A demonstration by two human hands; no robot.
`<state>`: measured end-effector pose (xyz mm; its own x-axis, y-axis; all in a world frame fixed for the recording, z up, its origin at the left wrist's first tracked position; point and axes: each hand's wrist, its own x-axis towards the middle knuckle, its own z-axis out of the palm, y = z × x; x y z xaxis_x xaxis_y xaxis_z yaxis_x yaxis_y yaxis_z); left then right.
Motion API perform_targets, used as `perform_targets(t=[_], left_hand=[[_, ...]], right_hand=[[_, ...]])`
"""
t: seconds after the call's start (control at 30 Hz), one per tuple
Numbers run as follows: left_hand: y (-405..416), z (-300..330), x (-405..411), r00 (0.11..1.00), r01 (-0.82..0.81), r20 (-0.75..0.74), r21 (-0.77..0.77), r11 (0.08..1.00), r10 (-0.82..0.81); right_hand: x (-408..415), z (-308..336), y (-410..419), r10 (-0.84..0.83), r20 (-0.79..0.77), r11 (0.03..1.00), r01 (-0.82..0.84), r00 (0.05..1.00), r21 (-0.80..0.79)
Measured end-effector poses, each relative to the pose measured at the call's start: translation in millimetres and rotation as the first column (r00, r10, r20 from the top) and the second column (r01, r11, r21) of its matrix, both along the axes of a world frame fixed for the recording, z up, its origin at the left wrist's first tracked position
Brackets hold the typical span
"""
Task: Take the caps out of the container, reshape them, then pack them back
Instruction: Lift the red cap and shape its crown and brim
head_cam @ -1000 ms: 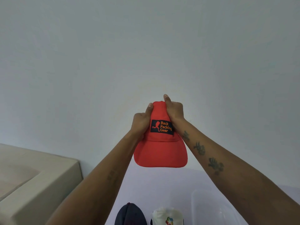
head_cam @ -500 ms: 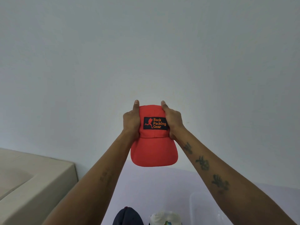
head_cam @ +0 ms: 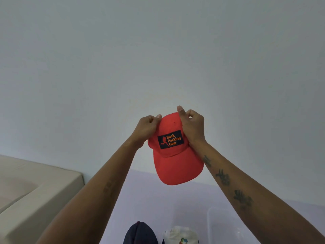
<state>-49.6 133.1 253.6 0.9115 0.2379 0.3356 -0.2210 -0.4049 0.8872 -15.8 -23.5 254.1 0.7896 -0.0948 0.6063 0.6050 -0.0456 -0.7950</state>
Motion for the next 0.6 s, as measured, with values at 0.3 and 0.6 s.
perform_targets(t=[0.3, 0.6], left_hand=[[-4, 4, 1, 0.993, -0.064, 0.083, -0.188, 0.98, 0.081], [-13, 10, -1, 0.996, -0.074, 0.014, -0.329, 0.942, 0.083]], right_hand=[[0, 4, 20, 0.057, -0.161, 0.915, -0.116, 0.985, -0.386], [-2, 5, 29, 0.177, -0.178, 0.981, -0.188, 0.968, -0.05]])
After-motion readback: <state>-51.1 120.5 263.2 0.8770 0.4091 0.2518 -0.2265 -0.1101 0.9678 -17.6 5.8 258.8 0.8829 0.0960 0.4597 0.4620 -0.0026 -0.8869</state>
